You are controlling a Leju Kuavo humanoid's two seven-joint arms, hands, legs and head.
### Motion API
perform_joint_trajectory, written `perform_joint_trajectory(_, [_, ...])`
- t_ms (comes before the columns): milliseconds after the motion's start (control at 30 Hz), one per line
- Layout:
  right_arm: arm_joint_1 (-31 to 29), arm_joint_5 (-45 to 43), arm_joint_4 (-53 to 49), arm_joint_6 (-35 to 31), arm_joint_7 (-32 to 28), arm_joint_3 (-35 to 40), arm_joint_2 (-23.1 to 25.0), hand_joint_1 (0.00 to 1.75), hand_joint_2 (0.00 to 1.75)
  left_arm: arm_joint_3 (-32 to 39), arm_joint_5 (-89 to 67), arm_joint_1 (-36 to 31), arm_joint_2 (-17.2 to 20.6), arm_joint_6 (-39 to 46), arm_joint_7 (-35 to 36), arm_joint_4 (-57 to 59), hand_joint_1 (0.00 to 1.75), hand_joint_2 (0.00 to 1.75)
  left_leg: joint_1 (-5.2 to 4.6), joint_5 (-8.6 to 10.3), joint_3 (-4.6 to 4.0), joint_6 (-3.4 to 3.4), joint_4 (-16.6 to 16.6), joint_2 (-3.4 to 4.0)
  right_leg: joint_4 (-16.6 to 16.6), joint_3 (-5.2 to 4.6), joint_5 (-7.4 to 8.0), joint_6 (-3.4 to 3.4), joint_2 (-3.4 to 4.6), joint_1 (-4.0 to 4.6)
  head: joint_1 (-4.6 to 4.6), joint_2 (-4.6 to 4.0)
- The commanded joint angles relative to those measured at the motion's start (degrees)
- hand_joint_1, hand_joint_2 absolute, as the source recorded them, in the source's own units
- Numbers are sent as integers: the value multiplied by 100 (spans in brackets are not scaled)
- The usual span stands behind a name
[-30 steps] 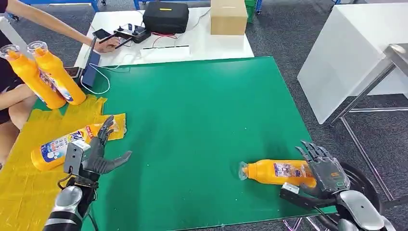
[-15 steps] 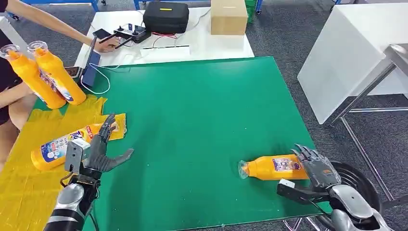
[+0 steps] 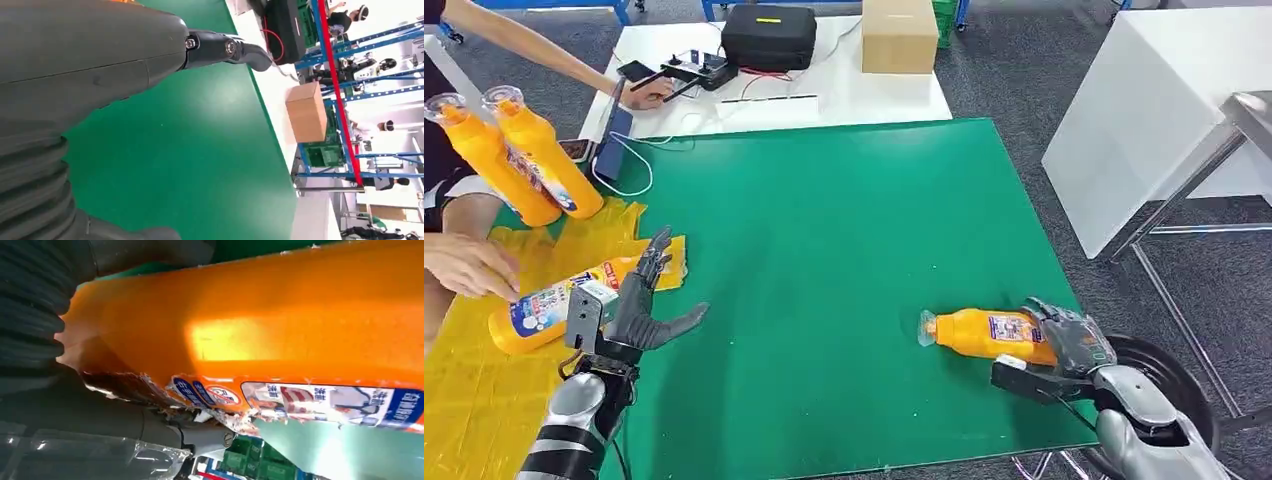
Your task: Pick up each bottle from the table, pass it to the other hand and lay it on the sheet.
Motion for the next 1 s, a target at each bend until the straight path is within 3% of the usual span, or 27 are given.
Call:
perform_joint_trajectory(33, [-265,-17,683,30,-18,256,217,87,175,-121,35,-222,-29,-22,11,355,0,175,21,-8,25,-17,-2,-10,-15,31,-2,-10,13,18,-4,0])
perform_joint_trajectory(100, [-265,-17,683,30,-18,256,217,87,175,-121,35,-222,-29,-22,11,355,0,175,13,-3,17,-11,-4,-12,-11,21,0,-6,4,11,-2,0])
perform_joint_trajectory(133, [-266,-18,701,25,-20,255,213,134,175,-123,35,-230,-31,-21,11,355,0,175,19,-6,22,-15,-2,-16,-14,29,-2,-9,7,16,-2,0])
perform_joint_trajectory(367, [-555,-18,1244,-197,-147,320,385,175,175,-191,56,-311,-39,-46,-17,462,0,175,19,-4,27,-14,-3,-15,-16,32,1,-8,6,17,-2,0])
perform_joint_trajectory(533, [-1018,-12,1459,-587,-147,340,902,175,175,-342,19,-398,-74,-128,35,524,0,175,18,-2,29,-13,-4,0,-16,31,6,-9,17,16,-2,0])
perform_joint_trajectory(700, [-1731,-389,1485,-1486,-439,149,2009,175,175,-802,-180,-723,-220,-243,189,846,0,175,21,-1,23,-19,2,46,-7,15,21,-11,55,18,-4,0])
perform_joint_trajectory(833, [-1697,-835,956,-1939,-487,-56,2543,175,175,-1137,-151,-846,-225,-295,231,991,0,175,14,10,16,-18,0,29,1,8,14,0,32,11,-2,0])
perform_joint_trajectory(1000, [-1718,-1110,836,-1992,-657,12,2863,175,175,-1399,-49,-1039,-233,-439,295,1205,0,175,21,4,17,-20,9,12,10,12,4,0,25,17,-4,0])
